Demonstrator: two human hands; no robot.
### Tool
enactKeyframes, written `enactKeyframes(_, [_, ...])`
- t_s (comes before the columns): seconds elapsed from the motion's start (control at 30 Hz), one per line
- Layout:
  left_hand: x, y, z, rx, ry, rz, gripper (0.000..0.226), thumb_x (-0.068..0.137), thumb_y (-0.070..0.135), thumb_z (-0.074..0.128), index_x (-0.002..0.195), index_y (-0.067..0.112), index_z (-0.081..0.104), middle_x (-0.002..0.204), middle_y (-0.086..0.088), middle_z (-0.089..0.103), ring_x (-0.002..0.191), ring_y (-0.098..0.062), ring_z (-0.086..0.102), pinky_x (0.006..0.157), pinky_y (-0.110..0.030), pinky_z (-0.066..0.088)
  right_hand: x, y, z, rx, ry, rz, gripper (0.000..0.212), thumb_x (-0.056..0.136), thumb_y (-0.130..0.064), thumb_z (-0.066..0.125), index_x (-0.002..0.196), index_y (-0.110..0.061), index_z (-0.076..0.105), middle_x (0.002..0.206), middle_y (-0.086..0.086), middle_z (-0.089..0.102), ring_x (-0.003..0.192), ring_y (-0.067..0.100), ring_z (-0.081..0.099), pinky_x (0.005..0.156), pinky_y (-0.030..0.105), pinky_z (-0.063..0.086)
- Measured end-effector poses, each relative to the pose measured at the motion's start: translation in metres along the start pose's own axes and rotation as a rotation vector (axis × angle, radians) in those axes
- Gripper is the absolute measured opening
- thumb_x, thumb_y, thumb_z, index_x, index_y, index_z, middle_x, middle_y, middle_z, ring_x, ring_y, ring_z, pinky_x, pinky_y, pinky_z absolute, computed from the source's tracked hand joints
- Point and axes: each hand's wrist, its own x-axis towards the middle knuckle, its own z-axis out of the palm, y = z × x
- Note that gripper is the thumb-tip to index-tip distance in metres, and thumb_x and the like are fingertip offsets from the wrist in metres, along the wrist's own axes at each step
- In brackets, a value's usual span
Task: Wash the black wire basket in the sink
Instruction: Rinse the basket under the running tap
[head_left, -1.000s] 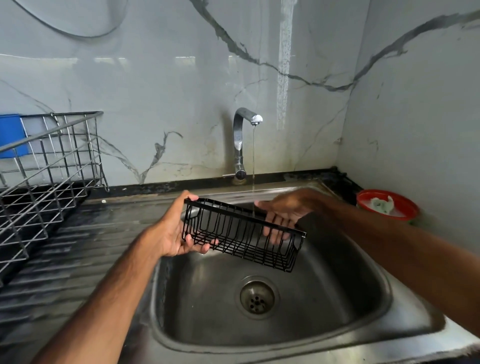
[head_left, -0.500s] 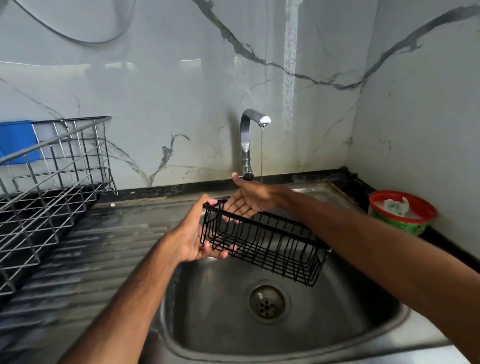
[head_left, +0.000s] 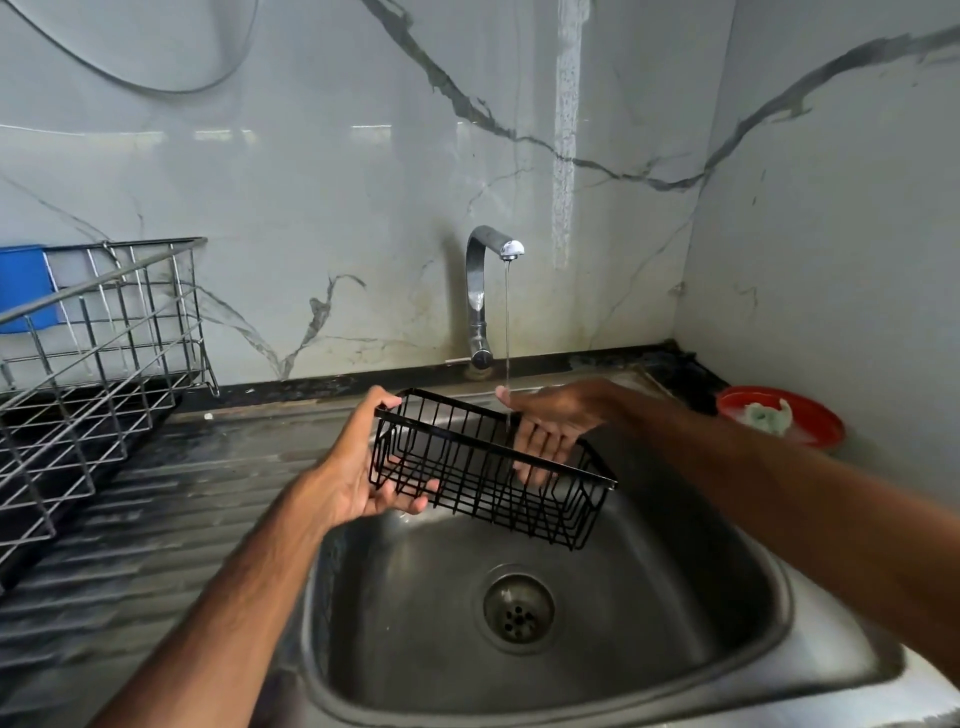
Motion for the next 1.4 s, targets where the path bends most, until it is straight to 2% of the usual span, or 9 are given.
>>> enactKeyframes(0.23, [-0.004,0.002,-0.002,0.077,0.018,0.026,0.078,0.083,0.075,0.05,0.098,0.002,0.075,0.109,-0.033,0.073,0.062,-0.04,0.069,0.032,-0.018,0.038,0.022,-0.042,0.019,0.252,0.026,-0.246,0.108,0.092,-0.079,0.001,0.131,0.003,0.061,0.127,0.025,0.065,0.108,0.032,0.068,0.097,0.042,0.052])
enactKeyframes(0.37, [-0.006,0.004,-0.004,0.101,0.064,0.028,0.084,0.083,0.073,0.052,0.115,-0.003,0.069,0.105,-0.031,0.075,0.065,-0.041,0.071,0.031,-0.018,0.04,0.017,-0.02,0.013,0.19,0.032,-0.134,0.102,0.093,-0.078,0.005,0.128,-0.002,0.063,0.125,0.021,0.068,0.105,0.028,0.069,0.095,0.042,0.054])
enactKeyframes(0.5, [-0.011,0.006,-0.003,0.076,0.091,0.048,0.088,0.081,0.069,0.057,0.131,-0.003,0.057,0.106,-0.033,0.074,0.066,-0.042,0.07,0.033,-0.022,0.046,-0.002,0.013,0.001,0.105,0.099,-0.042,0.067,0.105,-0.057,0.03,0.125,-0.005,0.067,0.117,0.015,0.073,0.114,0.03,0.068,0.095,0.038,0.055])
enactKeyframes(0.7, [-0.018,0.011,0.005,0.094,0.069,0.06,0.076,0.085,0.067,0.054,0.118,-0.001,0.061,0.105,-0.032,0.074,0.063,-0.039,0.07,0.037,-0.022,0.049,-0.013,0.008,0.005,-0.073,0.164,0.04,0.045,0.105,-0.036,0.052,0.119,0.002,0.07,0.103,0.018,0.076,0.1,0.029,0.074,0.085,0.031,0.059])
enactKeyframes(0.87, [-0.03,0.019,-0.003,0.056,0.109,0.061,0.08,0.082,0.068,0.054,0.12,-0.002,0.066,0.108,-0.031,0.074,0.071,-0.041,0.071,0.044,-0.023,0.053,-0.01,0.002,0.013,-0.09,0.522,-0.225,0.02,0.094,-0.019,0.071,0.103,-0.002,0.076,0.088,0.004,0.078,0.082,0.018,0.075,0.06,0.017,0.056])
enactKeyframes(1.0, [-0.04,0.02,-0.003,-0.013,0.168,0.05,0.078,0.081,0.064,0.055,0.12,-0.003,0.068,0.106,-0.03,0.075,0.078,-0.046,0.073,0.051,-0.027,0.058,-0.008,0.003,0.036,-0.082,0.963,-0.462,0.005,0.083,-0.013,0.081,0.08,-0.015,0.078,0.08,-0.007,0.076,0.073,0.006,0.073,0.063,0.016,0.057])
enactKeyframes(1.17, [-0.044,0.018,0.001,-0.001,0.253,0.06,0.077,0.08,0.063,0.056,0.12,-0.001,0.067,0.1,-0.029,0.076,0.077,-0.048,0.075,0.058,-0.033,0.062,-0.017,0.016,0.056,-0.107,1.199,-0.558,0.013,0.087,-0.004,0.074,0.087,-0.017,0.075,0.087,-0.008,0.073,0.079,0.003,0.069,0.072,0.018,0.059])
enactKeyframes(1.27, [-0.045,0.015,0.004,-0.024,0.312,0.09,0.085,0.068,0.068,0.063,0.129,0.009,0.061,0.102,-0.031,0.075,0.078,-0.05,0.075,0.054,-0.037,0.063,-0.022,0.019,0.054,-0.017,1.254,-0.477,0.014,0.085,-0.006,0.078,0.091,-0.018,0.073,0.089,-0.007,0.071,0.081,0.003,0.067,0.066,0.011,0.053])
enactKeyframes(1.4, [-0.043,0.011,0.002,-0.081,0.336,0.159,0.089,0.058,0.07,0.07,0.129,0.017,0.064,0.129,-0.029,0.064,0.08,-0.046,0.077,0.059,-0.043,0.062,-0.013,0.021,0.053,-0.017,1.114,-0.139,0.012,0.092,-0.018,0.072,0.094,-0.007,0.077,0.09,0.007,0.075,0.078,0.014,0.067,0.062,0.023,0.048])
